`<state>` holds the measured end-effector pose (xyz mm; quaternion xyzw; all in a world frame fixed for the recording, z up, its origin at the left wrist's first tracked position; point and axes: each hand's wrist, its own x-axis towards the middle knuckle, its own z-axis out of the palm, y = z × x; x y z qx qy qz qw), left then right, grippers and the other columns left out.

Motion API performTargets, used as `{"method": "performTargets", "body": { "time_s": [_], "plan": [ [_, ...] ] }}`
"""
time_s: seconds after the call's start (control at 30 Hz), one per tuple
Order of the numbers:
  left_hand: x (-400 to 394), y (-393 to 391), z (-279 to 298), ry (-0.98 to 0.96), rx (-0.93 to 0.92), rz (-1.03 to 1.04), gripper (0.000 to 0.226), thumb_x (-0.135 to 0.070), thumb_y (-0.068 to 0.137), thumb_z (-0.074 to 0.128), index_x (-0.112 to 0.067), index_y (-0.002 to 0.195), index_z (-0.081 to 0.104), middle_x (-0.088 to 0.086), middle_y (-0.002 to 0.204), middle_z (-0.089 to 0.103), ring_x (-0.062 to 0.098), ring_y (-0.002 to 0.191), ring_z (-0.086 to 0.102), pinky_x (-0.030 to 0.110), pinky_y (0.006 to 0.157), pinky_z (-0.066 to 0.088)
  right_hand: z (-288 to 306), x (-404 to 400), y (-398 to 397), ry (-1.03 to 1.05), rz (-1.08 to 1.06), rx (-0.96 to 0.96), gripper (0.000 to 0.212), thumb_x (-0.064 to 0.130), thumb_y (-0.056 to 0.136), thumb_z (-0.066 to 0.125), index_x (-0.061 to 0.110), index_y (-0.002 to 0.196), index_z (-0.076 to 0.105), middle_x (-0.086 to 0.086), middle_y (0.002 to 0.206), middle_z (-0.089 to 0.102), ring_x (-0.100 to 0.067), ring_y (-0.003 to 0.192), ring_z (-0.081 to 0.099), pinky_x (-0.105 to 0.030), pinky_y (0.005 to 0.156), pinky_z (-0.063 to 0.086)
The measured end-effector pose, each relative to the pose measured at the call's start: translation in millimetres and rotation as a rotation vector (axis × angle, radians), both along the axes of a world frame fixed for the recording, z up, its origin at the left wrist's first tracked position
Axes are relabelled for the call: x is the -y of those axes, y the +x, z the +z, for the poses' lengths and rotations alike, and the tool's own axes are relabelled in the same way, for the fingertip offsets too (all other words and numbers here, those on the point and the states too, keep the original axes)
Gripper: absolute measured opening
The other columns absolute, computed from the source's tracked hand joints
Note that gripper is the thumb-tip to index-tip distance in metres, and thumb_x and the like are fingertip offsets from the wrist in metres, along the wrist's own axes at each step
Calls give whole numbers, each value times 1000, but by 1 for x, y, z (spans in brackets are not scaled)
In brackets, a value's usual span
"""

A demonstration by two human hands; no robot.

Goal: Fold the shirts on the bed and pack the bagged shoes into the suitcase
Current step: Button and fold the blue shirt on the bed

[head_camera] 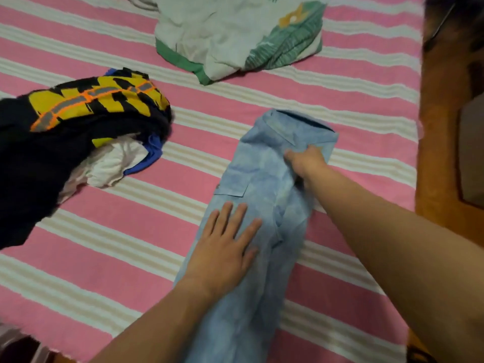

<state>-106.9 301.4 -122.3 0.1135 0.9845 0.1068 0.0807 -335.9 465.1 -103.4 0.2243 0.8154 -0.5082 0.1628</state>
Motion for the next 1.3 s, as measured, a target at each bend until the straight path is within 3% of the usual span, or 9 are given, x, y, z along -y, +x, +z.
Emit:
{"method": "performTargets", "body": {
  "time_s": [0.17, 0.27, 0.43, 0.53, 0.6, 0.8, 1.0, 1.13, 1.3],
  "plan": [
    [-18, -14, -38, -58, 67, -8, 61, -58, 102, 32, -36, 159, 27, 6, 170, 14, 36, 156, 4, 61, 121, 9, -14, 13, -24, 414, 76, -76, 30, 17, 93, 56, 11, 123, 51, -11, 121, 57, -35, 114, 55, -36, 89, 44],
    [-21, -11, -49, -67, 80, 6, 62, -60, 102, 31, -38, 159, 27, 6, 170, 11, 36, 156, 2, 63, 120, 8, -11, 28, -25, 708, 302, -402, 40, 28, 89, 56, 14, 127, 54, -11, 127, 56, -34, 121, 47, -45, 101, 39],
    [-22, -14, -50, -68, 99, 11, 61, -60, 102, 32, -37, 158, 29, 6, 170, 11, 36, 156, 4, 65, 119, 13, 11, 51, -61, 544, 574, -277, 57, 72, 83, 51, 22, 107, 64, -1, 102, 69, -28, 98, 61, -41, 86, 47],
    [-21, -14, -50, -71, 113, 7, 61, -59, 101, 35, -37, 158, 31, 7, 170, 13, 36, 156, 6, 65, 118, 15, 6, 59, -82, 542, 610, -239, 21, 35, 92, 58, 17, 81, 59, -3, 82, 60, -31, 85, 60, -30, 61, 38],
    [-22, -16, -48, -69, 111, -7, 61, -59, 100, 38, -36, 156, 34, 7, 169, 15, 37, 156, 8, 66, 118, 16, -5, 53, -95, 569, 573, -211, 13, 15, 94, 52, 15, 94, 65, -10, 92, 65, -36, 95, 63, -29, 67, 39],
    [-41, -25, -42, -67, 90, -98, 64, -63, 98, 37, -37, 156, 35, -1, 169, 18, 39, 155, 8, 73, 115, 15, -49, 31, -95, 783, 656, -346, 21, 12, 102, 43, 10, 119, 54, -19, 106, 65, -39, 92, 61, -37, 67, 36],
    [-43, -21, -40, -49, 95, -68, 68, -65, 94, 42, -34, 154, 39, 3, 168, 22, 40, 154, 14, 75, 110, 22, -34, 35, -13, 868, 795, -1002, 48, 32, 101, 47, 9, 143, 50, -22, 151, 41, -45, 138, 37, -58, 114, 26],
    [-49, -17, -44, -61, 91, -67, 72, -64, 91, 46, -30, 154, 42, 5, 167, 25, 41, 153, 16, 77, 108, 25, -58, 25, -4, 821, 1183, -624, 70, 63, 99, 18, 27, 159, 24, -8, 168, 12, -34, 154, 5, -55, 123, 6],
    [-49, -19, -48, -64, 110, -73, 71, -65, 94, 42, -30, 156, 38, 4, 168, 20, 41, 154, 13, 77, 110, 19, -72, 15, -71, 897, 1101, -410, 69, 58, 104, 19, 22, 161, 9, -4, 169, -1, -29, 155, 0, -50, 124, 1]
  ]
}}
